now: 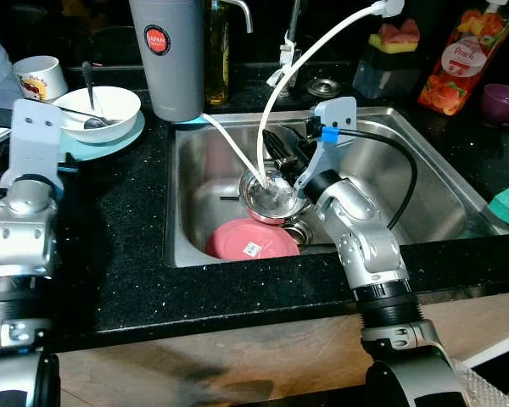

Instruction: Kitchen organization

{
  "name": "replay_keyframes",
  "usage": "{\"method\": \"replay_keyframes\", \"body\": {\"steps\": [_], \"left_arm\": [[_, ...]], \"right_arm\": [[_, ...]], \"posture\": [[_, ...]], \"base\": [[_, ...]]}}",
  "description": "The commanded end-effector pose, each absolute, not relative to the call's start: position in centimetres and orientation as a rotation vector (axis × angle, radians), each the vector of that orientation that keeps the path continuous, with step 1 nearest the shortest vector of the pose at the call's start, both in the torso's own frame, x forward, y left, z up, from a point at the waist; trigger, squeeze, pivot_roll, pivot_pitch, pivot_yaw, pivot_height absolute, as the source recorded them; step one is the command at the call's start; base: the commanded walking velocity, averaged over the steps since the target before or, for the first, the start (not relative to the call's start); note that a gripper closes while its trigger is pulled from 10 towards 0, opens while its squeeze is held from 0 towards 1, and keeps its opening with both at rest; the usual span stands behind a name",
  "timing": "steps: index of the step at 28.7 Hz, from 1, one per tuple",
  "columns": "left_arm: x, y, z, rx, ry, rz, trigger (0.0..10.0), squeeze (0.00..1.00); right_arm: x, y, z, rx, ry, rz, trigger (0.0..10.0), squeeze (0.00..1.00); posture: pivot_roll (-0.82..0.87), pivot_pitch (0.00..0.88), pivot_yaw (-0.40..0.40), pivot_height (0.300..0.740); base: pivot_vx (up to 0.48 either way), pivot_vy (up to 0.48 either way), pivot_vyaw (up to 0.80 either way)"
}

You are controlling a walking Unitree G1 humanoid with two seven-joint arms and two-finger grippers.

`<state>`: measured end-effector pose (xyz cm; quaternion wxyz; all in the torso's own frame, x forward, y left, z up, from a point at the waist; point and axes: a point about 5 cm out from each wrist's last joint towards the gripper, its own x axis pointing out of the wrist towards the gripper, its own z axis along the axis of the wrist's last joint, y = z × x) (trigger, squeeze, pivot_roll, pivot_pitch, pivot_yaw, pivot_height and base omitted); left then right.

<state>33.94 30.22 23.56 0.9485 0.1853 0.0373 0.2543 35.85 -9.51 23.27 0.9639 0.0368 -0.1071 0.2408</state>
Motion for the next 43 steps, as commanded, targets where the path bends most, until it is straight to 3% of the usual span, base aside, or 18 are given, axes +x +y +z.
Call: {"method": "replay_keyframes", "body": {"steps": [1,6,10,20,21,22,23,24,25,43], "left_arm": [[34.2,30.5,23.8,0.385,0.069,0.498,10.0,0.0],[35.2,29.3,23.3,0.434,0.04,0.321,10.0,0.0],[35.7,28.5,23.1,0.576,0.06,0.193,10.0,0.0],[35.8,29.6,22.0,0.519,0.192,0.226,10.0,0.0],[35.9,29.7,21.8,0.518,0.203,0.222,5.7,0.0],[35.9,29.7,21.6,0.517,0.215,0.217,0.3,0.0],[36.1,29.8,21.3,0.517,0.234,0.211,0.0,0.0],[36.1,29.9,21.2,0.52,0.243,0.212,1.4,0.0],[36.1,29.9,21.2,0.524,0.248,0.213,10.0,0.0],[36.3,30.0,21.8,0.571,0.267,0.22,10.0,0.0]], "right_arm": [[35.8,-9.6,23.3,0.086,-0.213,0.488,10.0,0.0],[35.8,-9.5,23.3,0.085,-0.214,0.49,10.0,0.0],[35.7,-9.5,23.4,0.085,-0.217,0.491,10.0,0.0],[35.7,-9.6,23.4,0.084,-0.218,0.488,10.0,0.0],[35.7,-9.6,23.3,0.084,-0.218,0.489,10.0,0.0],[35.7,-9.5,23.4,0.083,-0.218,0.49,10.0,0.0],[35.7,-9.6,23.4,0.081,-0.219,0.491,10.0,0.0],[35.8,-9.6,23.5,0.081,-0.22,0.491,10.0,0.0],[35.8,-9.6,23.5,0.081,-0.22,0.491,10.0,0.0],[35.8,-9.9,23.7,0.073,-0.225,0.488,10.0,0.0]], "posture": [[0.03,0.072,-0.04,0.74],[0.03,0.07,-0.042,0.74],[0.03,0.065,-0.038,0.74],[0.03,0.055,-0.038,0.74],[0.03,0.054,-0.039,0.74],[0.03,0.052,-0.04,0.74],[0.03,0.052,-0.04,0.74],[0.03,0.052,-0.04,0.74],[0.03,0.052,-0.04,0.74],[0.02,0.059,-0.043,0.74]], "base": [[0.0,0.0,0.0],[0.0,0.0,0.0],[0.0,0.0,0.0],[0.0,0.0,0.0],[0.0,0.0,0.0],[0.0,0.0,0.0],[0.0,0.0,0.0],[0.0,0.0,0.0],[0.0,0.0,0.0],[0.0,0.0,0.0]]}}
